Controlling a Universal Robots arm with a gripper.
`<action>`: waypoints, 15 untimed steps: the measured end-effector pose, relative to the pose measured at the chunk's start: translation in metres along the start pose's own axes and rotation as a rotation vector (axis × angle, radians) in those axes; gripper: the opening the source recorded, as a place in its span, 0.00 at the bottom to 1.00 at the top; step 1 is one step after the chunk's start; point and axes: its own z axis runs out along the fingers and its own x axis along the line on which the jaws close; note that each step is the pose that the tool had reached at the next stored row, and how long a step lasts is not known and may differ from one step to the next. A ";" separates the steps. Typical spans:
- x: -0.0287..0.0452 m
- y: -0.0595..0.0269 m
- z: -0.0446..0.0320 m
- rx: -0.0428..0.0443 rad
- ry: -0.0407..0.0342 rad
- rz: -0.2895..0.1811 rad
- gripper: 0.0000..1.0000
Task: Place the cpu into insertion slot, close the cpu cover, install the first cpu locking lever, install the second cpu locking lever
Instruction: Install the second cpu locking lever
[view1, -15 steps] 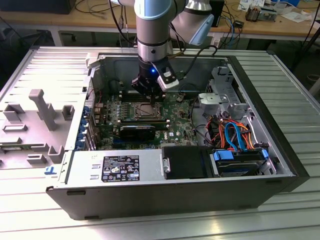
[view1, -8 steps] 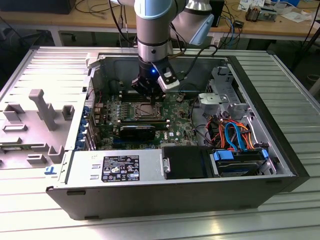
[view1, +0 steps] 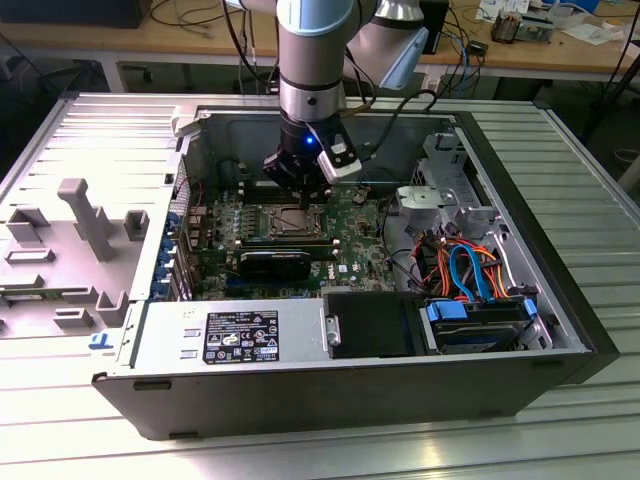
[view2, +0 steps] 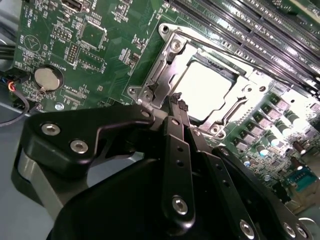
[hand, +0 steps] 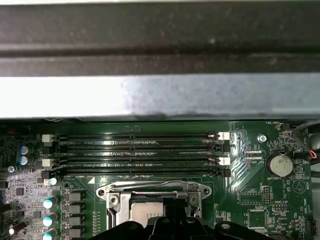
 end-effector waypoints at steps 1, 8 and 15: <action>0.0000 0.0000 0.0001 0.0002 0.0000 0.000 0.11; -0.0001 -0.0034 0.0003 0.0007 0.0000 0.000 0.11; -0.0003 -0.0161 -0.0019 0.0011 0.0000 0.000 0.11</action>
